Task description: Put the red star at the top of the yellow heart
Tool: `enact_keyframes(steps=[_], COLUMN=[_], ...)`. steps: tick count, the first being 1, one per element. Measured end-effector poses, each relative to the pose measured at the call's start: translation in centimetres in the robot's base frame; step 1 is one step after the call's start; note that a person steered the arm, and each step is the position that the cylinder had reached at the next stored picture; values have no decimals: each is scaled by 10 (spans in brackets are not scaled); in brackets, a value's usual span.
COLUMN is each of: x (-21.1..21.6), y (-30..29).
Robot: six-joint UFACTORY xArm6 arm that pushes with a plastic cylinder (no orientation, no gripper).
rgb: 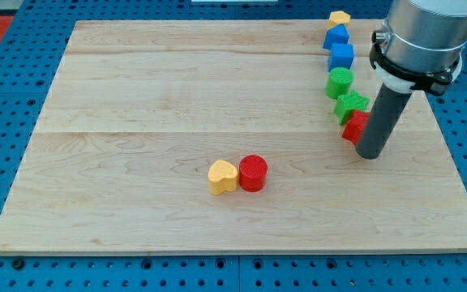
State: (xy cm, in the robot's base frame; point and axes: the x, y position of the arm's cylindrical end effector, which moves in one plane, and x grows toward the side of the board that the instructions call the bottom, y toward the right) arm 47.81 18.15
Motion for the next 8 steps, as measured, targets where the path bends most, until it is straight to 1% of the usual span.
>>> enact_keyframes(steps=[1,2,3,4,5,6,7,8], x=[2,-32,-41,-26,-13,-22,-50,-50], y=[41,55,26,-46,-130,-161,-179,-257])
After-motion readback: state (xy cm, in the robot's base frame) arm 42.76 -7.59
